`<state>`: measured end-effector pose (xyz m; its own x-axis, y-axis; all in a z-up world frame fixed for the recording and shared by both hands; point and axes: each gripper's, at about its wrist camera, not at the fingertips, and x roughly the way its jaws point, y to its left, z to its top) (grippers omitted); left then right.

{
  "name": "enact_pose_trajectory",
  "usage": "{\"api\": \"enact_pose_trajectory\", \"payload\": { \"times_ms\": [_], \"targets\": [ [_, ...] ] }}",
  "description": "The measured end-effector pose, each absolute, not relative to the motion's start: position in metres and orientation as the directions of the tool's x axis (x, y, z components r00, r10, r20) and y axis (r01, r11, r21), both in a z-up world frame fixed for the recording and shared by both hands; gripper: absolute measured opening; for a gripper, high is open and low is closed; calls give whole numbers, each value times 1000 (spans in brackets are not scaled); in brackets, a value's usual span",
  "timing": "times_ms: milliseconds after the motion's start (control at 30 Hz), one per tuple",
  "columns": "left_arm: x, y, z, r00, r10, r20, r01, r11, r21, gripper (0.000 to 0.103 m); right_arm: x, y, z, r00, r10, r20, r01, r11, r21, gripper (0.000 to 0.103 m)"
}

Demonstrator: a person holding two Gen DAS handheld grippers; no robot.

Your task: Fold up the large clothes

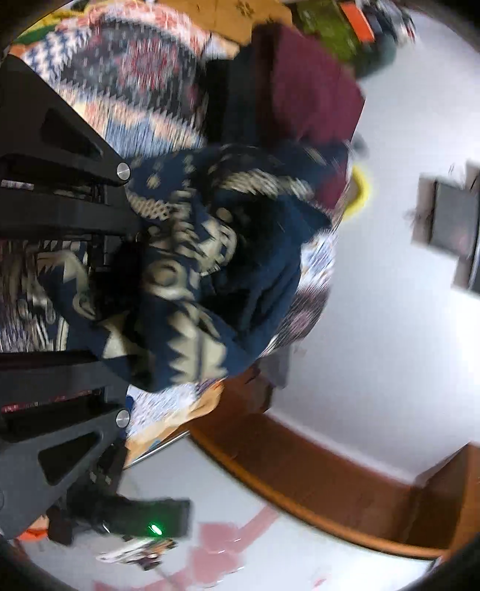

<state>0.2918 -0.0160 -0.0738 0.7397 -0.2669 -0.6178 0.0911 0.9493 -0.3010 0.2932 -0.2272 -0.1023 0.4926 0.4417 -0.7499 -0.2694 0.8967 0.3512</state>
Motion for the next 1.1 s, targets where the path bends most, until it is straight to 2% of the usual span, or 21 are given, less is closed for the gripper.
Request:
{"api": "enact_pose_trajectory", "payload": {
  "times_ms": [133,267,367,433,500,700,767,833,867,967,1100],
  "targets": [
    [311,-70,-119,598,-331,-730,181,943,-279,17,283,-262,-103,527,389,-756,-192,921,339,68],
    [312,-95,-158,470,-278,-838,216,956,-196,23,272,-279,-102,541,374,-753,-170,926,338,68],
    [298,-95,-149,474,-307,-825,266,943,-199,42,269,-279,-94,552,372,-746,-172,927,335,68],
    [286,-97,-133,477,-348,-807,301,927,-222,61,274,-276,-90,560,380,-736,-177,923,341,68],
    [276,-93,-121,505,-337,-795,308,931,-199,68,278,-269,-87,568,397,-721,-194,916,351,68],
    [251,-53,-88,623,-225,-749,247,965,-85,69,281,-234,-69,572,470,-672,-309,883,354,68],
    [251,-32,-78,658,-197,-727,214,974,-71,73,284,-216,-66,568,487,-664,-348,873,342,70],
    [254,-12,-76,681,-147,-717,160,986,-50,83,287,-200,-67,559,495,-665,-375,866,330,70],
    [256,-1,-77,686,-125,-717,130,990,-49,83,290,-192,-71,549,500,-670,-388,862,326,70],
    [267,25,-95,642,-118,-757,79,993,-88,83,297,-175,-87,506,512,-694,-410,851,328,70],
    [271,37,-133,543,-133,-829,54,991,-124,83,303,-176,-117,464,470,-751,-355,875,329,70]
  ]
}}
